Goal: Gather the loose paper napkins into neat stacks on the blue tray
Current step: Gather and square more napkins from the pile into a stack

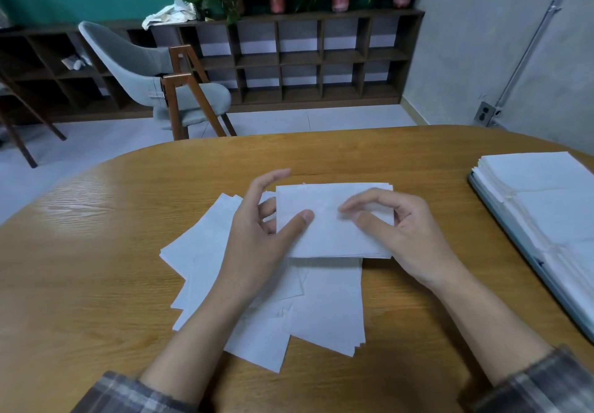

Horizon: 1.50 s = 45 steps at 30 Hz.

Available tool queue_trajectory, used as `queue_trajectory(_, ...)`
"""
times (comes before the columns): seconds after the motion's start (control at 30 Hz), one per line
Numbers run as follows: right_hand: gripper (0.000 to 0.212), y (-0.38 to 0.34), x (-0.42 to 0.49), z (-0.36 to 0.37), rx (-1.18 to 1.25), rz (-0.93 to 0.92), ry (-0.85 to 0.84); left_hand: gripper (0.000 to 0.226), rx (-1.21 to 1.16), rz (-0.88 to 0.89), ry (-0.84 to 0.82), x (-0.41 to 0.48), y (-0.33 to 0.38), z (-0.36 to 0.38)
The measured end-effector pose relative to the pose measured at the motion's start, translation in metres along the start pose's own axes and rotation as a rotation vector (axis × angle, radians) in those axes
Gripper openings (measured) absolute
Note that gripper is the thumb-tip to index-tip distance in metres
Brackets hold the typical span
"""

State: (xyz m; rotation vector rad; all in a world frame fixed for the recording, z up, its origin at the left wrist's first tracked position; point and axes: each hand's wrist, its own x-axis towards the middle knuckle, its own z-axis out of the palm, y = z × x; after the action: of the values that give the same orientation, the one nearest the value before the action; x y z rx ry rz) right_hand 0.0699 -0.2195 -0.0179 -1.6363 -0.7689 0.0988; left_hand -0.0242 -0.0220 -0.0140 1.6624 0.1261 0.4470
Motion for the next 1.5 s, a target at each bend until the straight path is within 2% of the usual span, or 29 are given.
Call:
queue_trajectory(0.1, 0.019, 0.005, 0.000, 0.001, -0.024, 0.060, 0.008, 0.052, 0.201, 0.111, 0.055, -0.001, -0.010, 0.003)
queue_trajectory(0.2, 0.028, 0.019, 0.004, -0.001, -0.145, 0.098, 0.166, 0.061, 0.495, 0.271, 0.016, -0.002, -0.021, 0.006)
queue_trajectory(0.27, 0.031, 0.027, 0.006, -0.005, -0.192, 0.125, 0.247, 0.052, 0.603, 0.368, -0.101, -0.002, -0.025, 0.006)
queue_trajectory(0.33, 0.031, 0.032, 0.008, -0.008, -0.201, 0.133, 0.293, 0.038, 0.636, 0.371, -0.323, -0.006, -0.022, 0.008)
queue_trajectory(0.43, 0.030, 0.033, 0.008, -0.006, -0.222, 0.127, 0.297, 0.044, 0.776, 0.291, -0.581, -0.014, -0.023, 0.014)
queue_trajectory(0.53, 0.031, 0.033, 0.007, -0.004, -0.220, 0.135, 0.288, 0.052, 0.852, 0.265, -0.616, -0.018, -0.023, 0.019)
queue_trajectory(0.6, 0.031, 0.032, 0.007, -0.004, -0.214, 0.142, 0.287, 0.046, 0.866, 0.296, -0.619, -0.019, -0.023, 0.021)
queue_trajectory(0.73, 0.031, 0.029, 0.006, -0.003, -0.221, 0.149, 0.284, 0.020, 0.793, 0.304, -0.605, -0.019, -0.022, 0.021)
queue_trajectory(0.83, 0.031, 0.029, 0.007, -0.004, -0.237, 0.148, 0.272, 0.007, 0.670, 0.226, -0.589, -0.017, -0.019, 0.017)
queue_trajectory(0.93, 0.032, 0.029, 0.006, -0.004, -0.240, 0.144, 0.263, 0.013, 0.552, 0.140, -0.571, -0.014, -0.018, 0.012)
queue_trajectory(1.1, 0.032, 0.029, 0.007, -0.005, -0.238, 0.135, 0.283, 0.015, 0.314, 0.044, -0.445, -0.011, -0.009, 0.007)
queue_trajectory(1.3, 0.039, 0.027, 0.008, -0.010, -0.154, 0.158, 0.295, 0.016, 0.020, 0.017, -0.301, -0.004, 0.003, 0.000)
queue_trajectory(1.37, 0.032, 0.025, 0.008, -0.011, -0.124, 0.155, 0.274, 0.019, -0.079, -0.036, -0.259, -0.003, 0.007, -0.003)
queue_trajectory(1.43, 0.019, 0.022, 0.009, -0.011, 0.029, 0.166, 0.225, 0.019, -0.144, -0.080, -0.227, -0.001, 0.009, -0.006)
queue_trajectory(1.47, 0.027, 0.020, 0.008, -0.011, 0.150, 0.180, 0.169, 0.019, -0.158, -0.095, -0.209, 0.000, 0.007, -0.007)
queue_trajectory(1.5, 0.046, 0.020, 0.007, -0.011, 0.255, 0.206, 0.105, 0.019, -0.171, -0.111, -0.188, 0.001, 0.004, -0.008)
